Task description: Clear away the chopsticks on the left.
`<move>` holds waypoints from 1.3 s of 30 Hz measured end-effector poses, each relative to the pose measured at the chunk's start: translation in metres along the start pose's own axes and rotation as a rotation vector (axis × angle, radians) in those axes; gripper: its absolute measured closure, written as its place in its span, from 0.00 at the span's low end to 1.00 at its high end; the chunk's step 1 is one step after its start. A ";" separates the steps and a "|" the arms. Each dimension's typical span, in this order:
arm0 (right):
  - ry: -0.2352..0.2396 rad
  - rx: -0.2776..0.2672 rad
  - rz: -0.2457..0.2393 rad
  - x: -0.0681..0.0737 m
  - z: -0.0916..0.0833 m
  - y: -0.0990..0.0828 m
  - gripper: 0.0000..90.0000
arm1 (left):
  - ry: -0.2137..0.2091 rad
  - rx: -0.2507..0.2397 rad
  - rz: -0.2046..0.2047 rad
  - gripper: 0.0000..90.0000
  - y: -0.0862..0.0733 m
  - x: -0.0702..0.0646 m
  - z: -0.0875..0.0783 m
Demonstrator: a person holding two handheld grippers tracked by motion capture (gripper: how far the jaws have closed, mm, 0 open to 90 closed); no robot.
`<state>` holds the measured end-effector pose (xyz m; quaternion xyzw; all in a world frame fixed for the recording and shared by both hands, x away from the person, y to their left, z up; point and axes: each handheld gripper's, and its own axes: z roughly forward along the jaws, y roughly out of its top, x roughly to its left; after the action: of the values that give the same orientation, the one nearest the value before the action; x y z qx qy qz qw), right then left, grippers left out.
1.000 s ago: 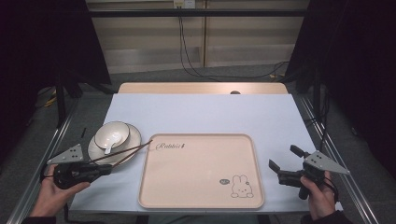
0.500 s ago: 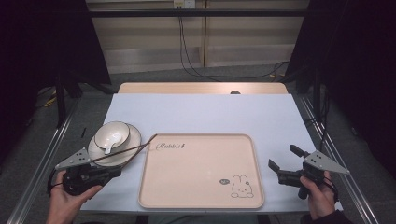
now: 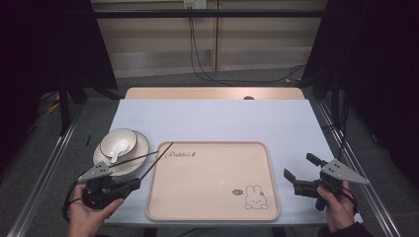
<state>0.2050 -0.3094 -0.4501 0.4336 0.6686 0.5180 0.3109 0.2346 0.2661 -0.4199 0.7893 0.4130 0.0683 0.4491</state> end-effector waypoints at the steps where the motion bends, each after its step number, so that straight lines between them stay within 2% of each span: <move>1: 0.002 0.001 0.000 0.000 0.000 0.000 0.02 | 0.006 -0.006 -0.013 0.95 0.001 -0.004 0.002; 3: 0.002 0.001 -0.001 0.000 0.000 0.000 0.02 | 0.015 -0.008 -0.046 0.95 0.004 -0.009 0.006; 4: 0.006 0.003 -0.002 0.000 0.000 0.000 0.02 | 0.020 -0.016 -0.053 0.95 0.004 -0.011 0.009; 5: 0.002 0.000 -0.004 0.000 0.000 0.000 0.02 | 0.021 -0.004 -0.052 0.95 0.005 -0.011 0.012; 10: 0.004 0.001 -0.007 0.000 0.000 0.000 0.02 | 0.081 0.004 -0.135 0.95 0.003 -0.015 0.027; 13: 0.007 0.003 -0.007 0.000 0.000 0.000 0.02 | 0.105 0.026 -0.161 0.95 0.001 -0.015 0.034; 15: 0.004 0.001 -0.005 0.000 0.000 0.000 0.02 | 0.125 0.037 -0.160 0.95 0.000 -0.017 0.039; 18: 0.005 0.002 -0.007 0.001 0.000 0.000 0.02 | 0.149 0.061 -0.181 0.95 -0.001 -0.018 0.046; 21: 0.011 0.005 -0.008 0.001 0.000 0.000 0.02 | 0.165 0.086 -0.214 0.95 0.000 -0.017 0.054; 23: 0.008 0.004 -0.007 0.001 0.000 0.000 0.02 | 0.176 0.097 -0.252 0.95 0.000 -0.017 0.058; 30: 0.014 0.005 -0.009 0.001 0.000 0.000 0.02 | 0.230 0.144 -0.285 0.95 0.003 -0.018 0.074; 39: 0.014 0.004 -0.009 0.001 0.001 0.000 0.02 | 0.268 0.160 -0.307 0.94 0.008 -0.020 0.086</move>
<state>0.2050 -0.3081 -0.4502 0.4277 0.6735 0.5184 0.3077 0.2681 0.1937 -0.4593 0.7342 0.5886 0.0705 0.3311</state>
